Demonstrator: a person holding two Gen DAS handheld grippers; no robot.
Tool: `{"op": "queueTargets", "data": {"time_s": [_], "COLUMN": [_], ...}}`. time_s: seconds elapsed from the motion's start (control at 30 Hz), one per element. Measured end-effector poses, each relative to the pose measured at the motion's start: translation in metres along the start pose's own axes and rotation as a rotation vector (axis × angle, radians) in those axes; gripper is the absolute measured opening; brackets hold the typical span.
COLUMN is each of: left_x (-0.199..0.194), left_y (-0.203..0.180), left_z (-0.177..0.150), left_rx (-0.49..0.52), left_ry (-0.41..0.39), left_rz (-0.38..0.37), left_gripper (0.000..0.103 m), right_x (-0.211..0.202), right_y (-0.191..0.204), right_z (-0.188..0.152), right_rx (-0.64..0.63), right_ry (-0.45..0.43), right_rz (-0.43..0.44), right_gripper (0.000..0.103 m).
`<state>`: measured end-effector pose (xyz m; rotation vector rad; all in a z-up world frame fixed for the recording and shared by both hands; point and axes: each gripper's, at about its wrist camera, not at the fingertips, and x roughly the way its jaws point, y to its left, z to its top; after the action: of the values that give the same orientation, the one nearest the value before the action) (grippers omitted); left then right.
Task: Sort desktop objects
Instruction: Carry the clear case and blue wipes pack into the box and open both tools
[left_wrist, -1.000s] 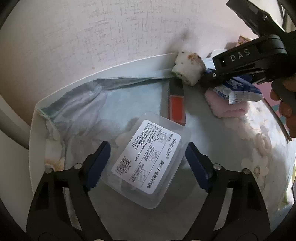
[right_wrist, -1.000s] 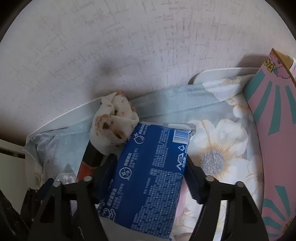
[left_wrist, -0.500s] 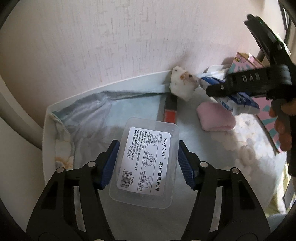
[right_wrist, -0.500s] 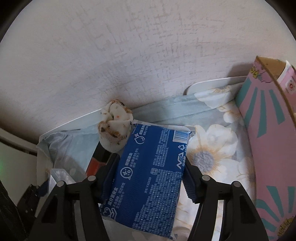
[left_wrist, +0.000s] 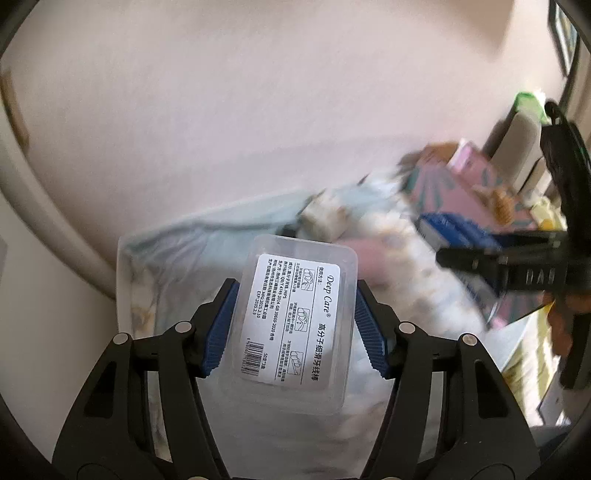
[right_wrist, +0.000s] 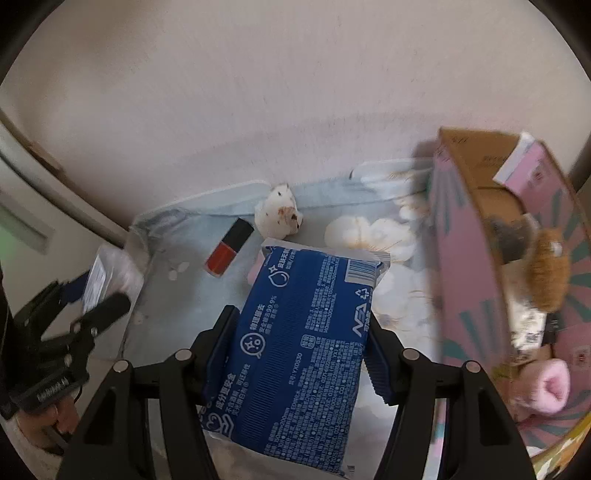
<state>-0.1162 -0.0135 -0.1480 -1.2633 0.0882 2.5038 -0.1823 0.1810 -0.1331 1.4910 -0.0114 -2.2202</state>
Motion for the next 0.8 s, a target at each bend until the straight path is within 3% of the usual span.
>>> {"op": "queueTargets", "data": {"time_s": [0.4, 0.8], "left_x": [-0.019, 0.002], "left_y": [-0.081, -0.168], "left_z": [0.076, 0.136], "left_rx": [0.093, 0.131], "left_ry": [-0.113, -0.135], "left_rz": [-0.075, -0.201], "left_gripper": [0.058, 0.058], "right_x": [-0.087, -0.120], "right_y": [-0.049, -0.127], "right_z": [0.013, 0.002], "right_rx": [0.021, 0.082], "right_ry": [-0.178, -0.206], "right_rz": [-0.045, -0.116], "right_gripper": [0.059, 0.059]}}
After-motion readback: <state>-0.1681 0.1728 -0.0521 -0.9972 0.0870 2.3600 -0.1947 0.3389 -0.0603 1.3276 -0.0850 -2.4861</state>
